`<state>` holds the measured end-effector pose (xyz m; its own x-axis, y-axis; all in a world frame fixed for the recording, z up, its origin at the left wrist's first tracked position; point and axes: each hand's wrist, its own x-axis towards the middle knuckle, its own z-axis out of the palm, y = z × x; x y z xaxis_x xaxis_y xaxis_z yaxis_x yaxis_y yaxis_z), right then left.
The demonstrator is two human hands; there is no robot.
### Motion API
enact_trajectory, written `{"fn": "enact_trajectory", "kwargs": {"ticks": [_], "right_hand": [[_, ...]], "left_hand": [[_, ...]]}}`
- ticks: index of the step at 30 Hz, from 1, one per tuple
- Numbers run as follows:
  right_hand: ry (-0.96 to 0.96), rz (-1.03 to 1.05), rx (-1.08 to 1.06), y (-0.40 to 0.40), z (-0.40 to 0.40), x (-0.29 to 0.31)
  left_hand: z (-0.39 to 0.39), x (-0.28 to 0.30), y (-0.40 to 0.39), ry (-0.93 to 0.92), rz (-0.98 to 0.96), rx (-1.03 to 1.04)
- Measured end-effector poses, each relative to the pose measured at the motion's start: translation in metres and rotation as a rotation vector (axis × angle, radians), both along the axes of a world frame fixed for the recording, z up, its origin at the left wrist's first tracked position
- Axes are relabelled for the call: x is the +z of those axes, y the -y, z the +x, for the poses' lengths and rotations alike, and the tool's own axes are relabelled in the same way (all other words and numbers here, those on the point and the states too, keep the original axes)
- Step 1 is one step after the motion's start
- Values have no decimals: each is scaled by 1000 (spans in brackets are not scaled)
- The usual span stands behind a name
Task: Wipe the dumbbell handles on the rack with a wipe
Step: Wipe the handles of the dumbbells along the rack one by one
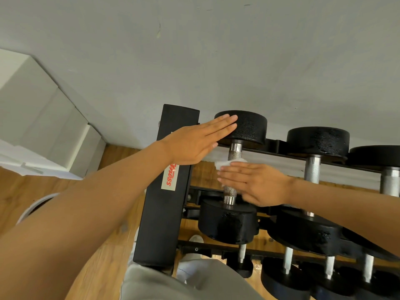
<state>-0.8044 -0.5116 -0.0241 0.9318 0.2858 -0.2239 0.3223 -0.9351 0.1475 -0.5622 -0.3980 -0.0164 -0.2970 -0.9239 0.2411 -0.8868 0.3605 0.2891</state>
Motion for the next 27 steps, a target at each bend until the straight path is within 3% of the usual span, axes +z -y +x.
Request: {"fn": "enact_trajectory", "kwargs": {"ticks": [5, 11, 13, 17, 24, 27], "right_hand": [[48, 32, -254, 2, 16, 12], [-235, 355, -80, -22, -6, 19], [-219, 290, -57, -4, 6, 20], [-70, 148, -223, 22, 24, 21], [-284, 416, -165, -26, -7, 14], [-274, 485, -156, -18, 0, 17]], "left_hand": [[-3, 0, -1, -1, -17, 3], [-2, 2, -1, -23, 21, 5], [-1, 1, -1, -32, 15, 6], [0, -2, 0, -36, -1, 3], [-2, -4, 1, -50, 4, 9], [0, -4, 1, -45, 13, 5]]}}
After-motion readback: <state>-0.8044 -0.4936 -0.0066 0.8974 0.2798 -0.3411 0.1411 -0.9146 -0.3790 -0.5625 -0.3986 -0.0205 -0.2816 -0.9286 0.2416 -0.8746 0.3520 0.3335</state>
